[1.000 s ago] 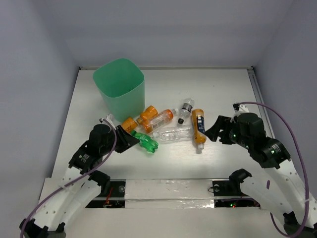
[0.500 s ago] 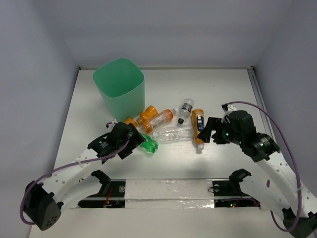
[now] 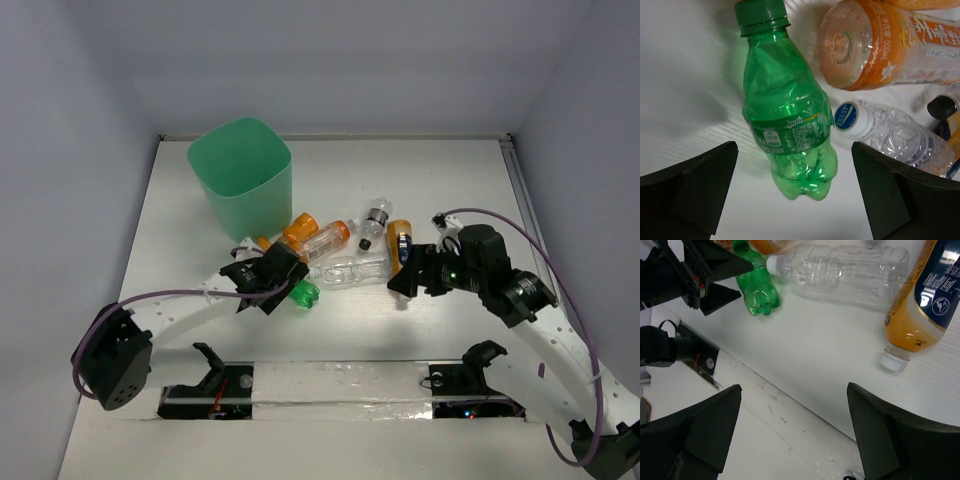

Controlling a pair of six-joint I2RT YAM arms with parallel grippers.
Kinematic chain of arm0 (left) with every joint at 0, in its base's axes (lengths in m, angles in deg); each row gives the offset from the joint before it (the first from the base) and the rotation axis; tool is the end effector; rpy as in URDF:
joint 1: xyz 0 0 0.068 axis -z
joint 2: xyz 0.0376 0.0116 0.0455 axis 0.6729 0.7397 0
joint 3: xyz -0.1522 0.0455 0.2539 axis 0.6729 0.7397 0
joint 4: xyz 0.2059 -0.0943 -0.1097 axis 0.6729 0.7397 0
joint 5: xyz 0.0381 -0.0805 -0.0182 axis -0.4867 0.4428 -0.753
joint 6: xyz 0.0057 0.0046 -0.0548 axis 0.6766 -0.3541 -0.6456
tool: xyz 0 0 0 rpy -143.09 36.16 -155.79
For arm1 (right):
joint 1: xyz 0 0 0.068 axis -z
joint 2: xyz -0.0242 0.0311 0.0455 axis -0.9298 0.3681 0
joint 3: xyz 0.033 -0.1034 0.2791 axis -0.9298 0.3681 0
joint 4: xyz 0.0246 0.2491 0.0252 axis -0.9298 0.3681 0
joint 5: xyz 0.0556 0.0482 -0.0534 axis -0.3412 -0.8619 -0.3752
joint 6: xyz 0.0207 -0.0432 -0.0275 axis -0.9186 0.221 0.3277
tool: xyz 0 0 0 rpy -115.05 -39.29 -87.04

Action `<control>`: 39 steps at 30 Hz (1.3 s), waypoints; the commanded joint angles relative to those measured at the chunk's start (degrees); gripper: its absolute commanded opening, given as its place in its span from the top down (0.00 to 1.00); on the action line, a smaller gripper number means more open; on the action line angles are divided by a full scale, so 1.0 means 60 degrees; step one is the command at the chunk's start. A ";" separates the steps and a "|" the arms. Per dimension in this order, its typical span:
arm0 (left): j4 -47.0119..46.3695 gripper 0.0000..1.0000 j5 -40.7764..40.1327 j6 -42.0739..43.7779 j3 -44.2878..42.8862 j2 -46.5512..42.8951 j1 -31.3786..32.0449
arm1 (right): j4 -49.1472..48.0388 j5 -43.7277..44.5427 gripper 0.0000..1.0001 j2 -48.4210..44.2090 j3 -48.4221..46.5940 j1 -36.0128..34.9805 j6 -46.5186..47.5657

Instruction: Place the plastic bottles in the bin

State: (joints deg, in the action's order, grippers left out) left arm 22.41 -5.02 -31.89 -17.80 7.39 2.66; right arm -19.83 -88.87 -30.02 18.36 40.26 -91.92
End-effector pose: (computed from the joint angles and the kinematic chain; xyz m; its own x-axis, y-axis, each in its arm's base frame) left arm 0.1551 -0.1401 0.2267 -0.6430 -0.6981 -0.3150 -0.4703 0.6845 -0.5570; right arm 0.1053 0.0707 0.3214 -0.7730 0.0622 -0.6314 -0.3773 0.7550 0.5363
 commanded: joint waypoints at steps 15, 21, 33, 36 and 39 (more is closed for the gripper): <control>-0.0205 0.40 -0.1232 -0.1022 0.0361 0.1386 0.0126 | -0.0208 -0.0327 0.10 -0.0538 0.0089 0.0047 0.0276; 0.0610 0.69 -0.1451 -0.0905 0.0347 0.0425 0.0652 | -0.0662 0.0419 0.43 -0.0203 0.0265 0.0047 -0.0427; 0.3383 0.70 -0.2768 0.0437 -0.3033 -0.2098 0.3158 | -0.1161 0.2177 0.09 0.3560 -0.1828 0.1715 -0.0151; 0.3268 0.68 -0.3968 0.1785 -0.4820 -0.1968 0.2839 | -0.1059 0.2471 0.06 0.4775 -0.2384 0.2023 0.0303; 0.2975 0.65 -0.4673 0.4815 -0.6870 -0.1312 0.1873 | -0.1101 0.2135 0.06 0.5904 -0.2606 0.2112 0.0714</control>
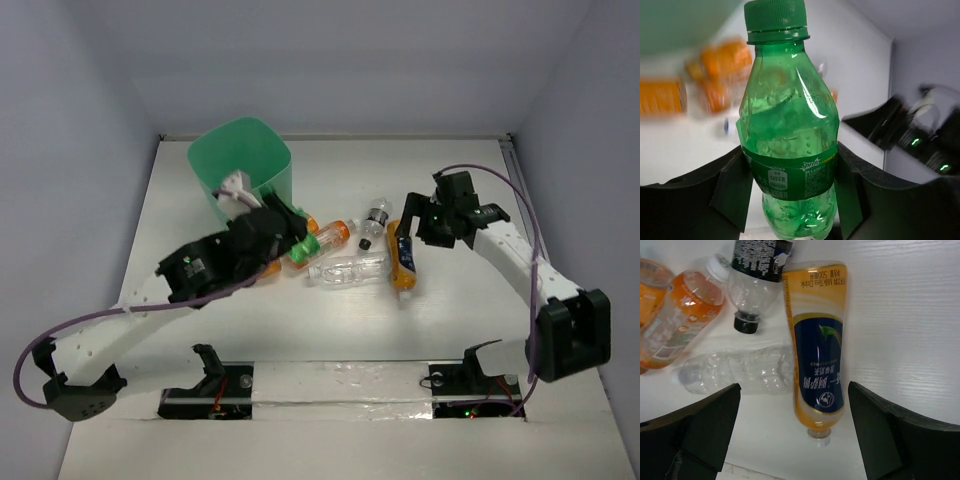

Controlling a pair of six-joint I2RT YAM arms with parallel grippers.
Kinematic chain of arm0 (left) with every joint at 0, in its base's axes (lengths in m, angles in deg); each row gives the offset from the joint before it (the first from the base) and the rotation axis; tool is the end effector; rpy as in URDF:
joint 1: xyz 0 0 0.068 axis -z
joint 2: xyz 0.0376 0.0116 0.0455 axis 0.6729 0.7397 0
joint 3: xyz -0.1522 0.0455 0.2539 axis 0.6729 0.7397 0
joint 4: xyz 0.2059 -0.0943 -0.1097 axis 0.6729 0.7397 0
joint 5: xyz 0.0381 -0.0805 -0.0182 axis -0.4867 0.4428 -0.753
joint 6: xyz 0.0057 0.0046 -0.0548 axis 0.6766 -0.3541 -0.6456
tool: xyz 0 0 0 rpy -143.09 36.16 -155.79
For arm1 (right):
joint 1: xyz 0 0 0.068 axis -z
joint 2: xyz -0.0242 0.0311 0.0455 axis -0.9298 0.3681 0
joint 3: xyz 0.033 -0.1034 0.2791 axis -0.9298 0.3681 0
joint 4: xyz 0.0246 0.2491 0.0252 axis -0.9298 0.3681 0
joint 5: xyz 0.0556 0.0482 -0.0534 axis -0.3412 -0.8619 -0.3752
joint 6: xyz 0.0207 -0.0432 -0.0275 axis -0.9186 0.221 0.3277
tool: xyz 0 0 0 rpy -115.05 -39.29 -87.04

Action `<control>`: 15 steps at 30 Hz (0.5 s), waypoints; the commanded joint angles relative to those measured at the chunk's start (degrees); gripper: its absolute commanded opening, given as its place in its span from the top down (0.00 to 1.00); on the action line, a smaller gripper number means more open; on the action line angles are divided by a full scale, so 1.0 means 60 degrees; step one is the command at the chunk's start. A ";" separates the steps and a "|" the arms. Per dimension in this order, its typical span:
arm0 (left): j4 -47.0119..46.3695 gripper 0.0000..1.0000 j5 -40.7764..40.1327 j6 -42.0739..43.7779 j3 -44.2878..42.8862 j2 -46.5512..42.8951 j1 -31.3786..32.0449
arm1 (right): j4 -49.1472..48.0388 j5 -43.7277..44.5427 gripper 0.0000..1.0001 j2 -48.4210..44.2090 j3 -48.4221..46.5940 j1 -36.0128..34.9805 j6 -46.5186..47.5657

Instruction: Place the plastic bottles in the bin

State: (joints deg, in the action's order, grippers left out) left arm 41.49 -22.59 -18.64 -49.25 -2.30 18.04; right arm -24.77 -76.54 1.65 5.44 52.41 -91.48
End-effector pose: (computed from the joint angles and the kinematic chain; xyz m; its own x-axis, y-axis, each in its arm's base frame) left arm 0.1057 -0.1434 0.4078 -0.5478 -0.5921 -0.5910 -0.0509 0.7287 -0.6829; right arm 0.2458 0.0755 0.3046 -0.8184 0.2177 -0.5318 0.0088 0.9301 0.3672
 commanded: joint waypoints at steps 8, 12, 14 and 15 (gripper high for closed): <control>-0.2696 0.64 0.0070 0.7812 -0.4194 0.1842 -0.4836 | -0.0074 -0.0037 0.06 0.2750 -0.1346 0.0174 0.0847; -0.3559 0.64 0.0948 0.8225 -0.4504 0.2910 -0.6315 | -0.0132 -0.0506 0.08 0.3410 -0.1464 0.0174 0.0920; -0.3678 0.64 0.1608 0.8240 -0.4621 0.3292 -0.6875 | -0.0103 -0.0448 0.09 0.3703 -0.1508 0.0174 0.0920; -0.3867 0.64 0.1696 0.8342 -0.4651 0.3657 -0.7254 | -0.0103 -0.0448 0.11 0.3791 -0.1523 0.0174 0.0935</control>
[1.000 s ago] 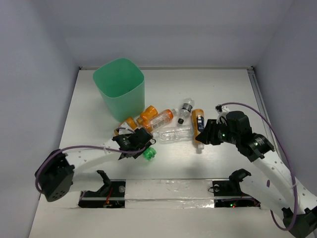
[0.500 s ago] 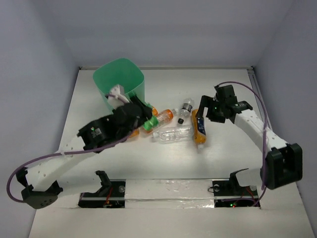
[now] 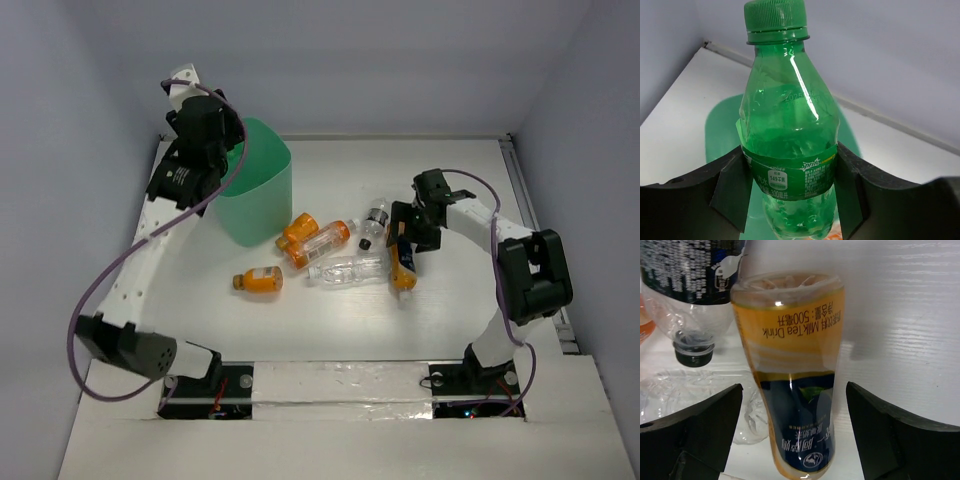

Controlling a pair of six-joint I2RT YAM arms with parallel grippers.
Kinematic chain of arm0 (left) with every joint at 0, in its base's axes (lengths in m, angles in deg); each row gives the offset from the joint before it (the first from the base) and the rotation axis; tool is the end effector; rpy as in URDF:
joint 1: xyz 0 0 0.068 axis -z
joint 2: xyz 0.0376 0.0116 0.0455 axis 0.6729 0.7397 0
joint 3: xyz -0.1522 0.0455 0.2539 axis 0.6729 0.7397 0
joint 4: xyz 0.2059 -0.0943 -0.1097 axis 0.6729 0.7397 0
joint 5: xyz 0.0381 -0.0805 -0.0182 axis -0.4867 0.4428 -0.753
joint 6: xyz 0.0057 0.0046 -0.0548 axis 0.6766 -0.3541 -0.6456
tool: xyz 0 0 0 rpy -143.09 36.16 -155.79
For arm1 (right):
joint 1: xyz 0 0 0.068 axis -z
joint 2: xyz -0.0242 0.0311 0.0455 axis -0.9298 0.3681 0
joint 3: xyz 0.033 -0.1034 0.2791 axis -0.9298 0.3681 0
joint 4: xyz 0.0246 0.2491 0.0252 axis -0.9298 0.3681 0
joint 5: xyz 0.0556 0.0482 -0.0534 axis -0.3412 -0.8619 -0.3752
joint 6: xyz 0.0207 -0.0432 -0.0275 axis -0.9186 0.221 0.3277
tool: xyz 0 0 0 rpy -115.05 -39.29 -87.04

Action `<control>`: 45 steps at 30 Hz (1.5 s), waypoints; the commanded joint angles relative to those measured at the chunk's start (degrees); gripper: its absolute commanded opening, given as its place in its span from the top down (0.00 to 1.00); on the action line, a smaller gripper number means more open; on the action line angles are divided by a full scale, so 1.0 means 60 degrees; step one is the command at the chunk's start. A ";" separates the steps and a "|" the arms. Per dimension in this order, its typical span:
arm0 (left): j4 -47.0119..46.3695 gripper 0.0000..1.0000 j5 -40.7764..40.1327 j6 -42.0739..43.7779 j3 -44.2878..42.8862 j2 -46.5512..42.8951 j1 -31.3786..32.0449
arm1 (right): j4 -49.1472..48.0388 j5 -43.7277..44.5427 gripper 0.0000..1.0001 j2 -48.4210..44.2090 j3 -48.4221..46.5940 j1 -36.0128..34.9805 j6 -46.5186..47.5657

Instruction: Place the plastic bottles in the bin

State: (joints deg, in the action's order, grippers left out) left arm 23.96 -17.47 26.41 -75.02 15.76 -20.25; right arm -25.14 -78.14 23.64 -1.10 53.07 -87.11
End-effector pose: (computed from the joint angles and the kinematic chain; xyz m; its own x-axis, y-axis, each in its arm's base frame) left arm 0.2498 -0.0817 0.5152 -0.0442 -0.3459 -0.9372 -0.1397 0.9311 -0.3370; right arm 0.3198 0.0937 0.2329 -0.9340 0.1215 -0.3360 0.0227 0.9587 0.2835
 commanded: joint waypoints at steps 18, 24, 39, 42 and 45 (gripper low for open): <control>-0.1009 0.14 0.2909 0.0237 0.0801 0.0230 -0.1345 | 0.0046 0.2084 0.45 -0.1027 -0.0170 0.0065 -0.0219; -0.0188 0.24 0.3495 -0.0789 0.2438 -0.2315 -0.1345 | 0.0487 0.1961 0.47 -0.3268 -0.0915 0.0065 -0.0350; 0.1836 0.57 0.3992 -0.4933 0.8588 -0.7185 -0.1345 | -0.2809 0.1413 0.42 -0.0580 -0.7982 -0.3464 -0.2707; 0.1515 0.54 0.4593 -0.5447 0.9688 -0.7433 -0.1345 | -0.3102 0.2071 0.42 0.0915 -0.9219 -0.3918 -0.3264; 0.1265 0.30 0.4726 -0.6048 1.0364 -0.7726 -0.1345 | -0.3089 0.2745 0.42 0.2263 -1.0859 -0.4299 -0.3529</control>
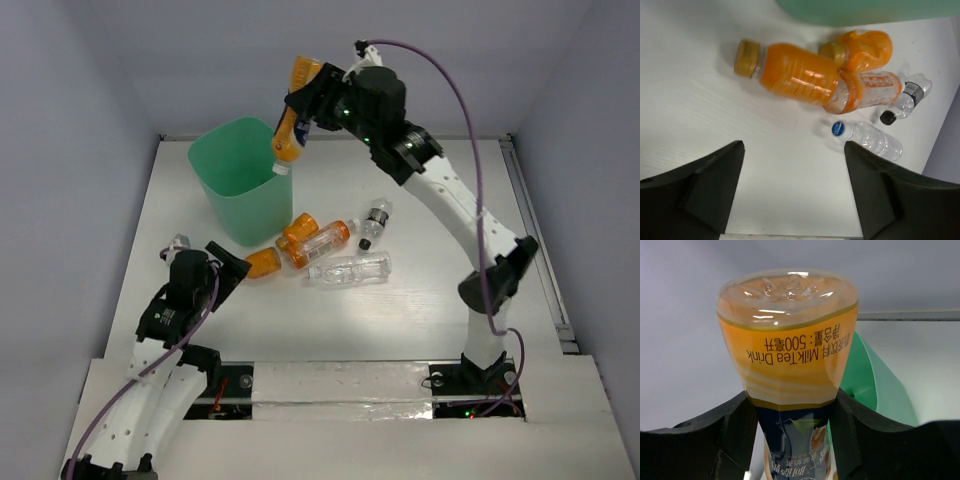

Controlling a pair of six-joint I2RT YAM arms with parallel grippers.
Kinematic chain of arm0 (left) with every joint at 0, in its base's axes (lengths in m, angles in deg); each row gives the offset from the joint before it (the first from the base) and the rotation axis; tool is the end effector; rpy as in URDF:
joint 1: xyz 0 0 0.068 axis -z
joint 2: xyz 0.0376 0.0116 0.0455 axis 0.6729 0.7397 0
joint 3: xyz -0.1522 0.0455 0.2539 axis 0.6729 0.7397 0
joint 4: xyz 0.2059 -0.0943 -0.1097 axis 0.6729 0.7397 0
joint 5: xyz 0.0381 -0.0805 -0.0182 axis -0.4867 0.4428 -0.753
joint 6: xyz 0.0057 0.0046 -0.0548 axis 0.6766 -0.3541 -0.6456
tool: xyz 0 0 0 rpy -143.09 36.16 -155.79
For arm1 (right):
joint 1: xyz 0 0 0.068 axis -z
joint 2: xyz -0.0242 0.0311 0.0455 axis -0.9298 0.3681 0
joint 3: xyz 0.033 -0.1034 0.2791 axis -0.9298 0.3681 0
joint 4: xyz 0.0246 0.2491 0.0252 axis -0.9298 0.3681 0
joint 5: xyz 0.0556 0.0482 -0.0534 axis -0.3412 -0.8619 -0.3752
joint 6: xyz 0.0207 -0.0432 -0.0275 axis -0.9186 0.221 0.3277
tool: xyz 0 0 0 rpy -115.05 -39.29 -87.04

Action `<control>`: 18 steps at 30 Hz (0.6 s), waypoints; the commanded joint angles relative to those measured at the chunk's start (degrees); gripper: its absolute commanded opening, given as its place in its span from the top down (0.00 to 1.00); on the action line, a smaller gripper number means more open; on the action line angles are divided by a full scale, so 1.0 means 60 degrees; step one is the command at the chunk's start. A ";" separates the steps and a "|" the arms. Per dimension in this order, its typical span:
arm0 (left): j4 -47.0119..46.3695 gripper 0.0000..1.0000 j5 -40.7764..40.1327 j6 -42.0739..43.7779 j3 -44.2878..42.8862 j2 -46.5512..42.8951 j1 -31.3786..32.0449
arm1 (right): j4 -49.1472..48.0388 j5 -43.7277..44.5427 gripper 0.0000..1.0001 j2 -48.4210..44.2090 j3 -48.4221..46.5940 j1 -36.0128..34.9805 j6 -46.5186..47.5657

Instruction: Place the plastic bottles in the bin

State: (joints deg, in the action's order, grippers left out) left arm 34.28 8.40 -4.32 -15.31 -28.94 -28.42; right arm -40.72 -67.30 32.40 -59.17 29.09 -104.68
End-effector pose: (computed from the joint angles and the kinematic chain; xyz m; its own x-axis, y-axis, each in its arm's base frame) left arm 0.0959 -0.0219 0.2806 -0.4604 -0.7114 -0.5310 -0.2837 0.6847 -0.6713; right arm 0.3209 0.2611 0.5241 -0.3880 0.4985 -0.7752 -0.4658 0.6197 0.6317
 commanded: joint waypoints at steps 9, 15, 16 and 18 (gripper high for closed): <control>-0.1041 0.04 0.0619 -0.0519 0.1235 0.0044 0.0018 | 0.0227 0.1439 0.21 0.3003 -0.3515 -0.0991 -0.0031; -0.1479 0.04 0.0983 -0.0502 0.1555 0.0307 0.0018 | 0.0417 0.1190 0.02 0.2857 -0.3192 -0.1080 0.0512; -0.1582 0.04 0.1159 -0.0706 0.1673 0.0308 0.0018 | 0.0476 0.1205 0.01 0.2668 -0.3133 -0.1080 0.0629; -0.2034 0.04 0.1248 -0.0970 0.2053 0.0264 0.0018 | 0.0520 0.1292 0.01 0.2375 -0.2943 -0.1080 0.0747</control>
State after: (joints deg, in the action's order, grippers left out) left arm 26.52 13.98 -8.59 -5.80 -27.56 -28.42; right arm -36.85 -60.26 51.98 -77.33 22.80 -103.24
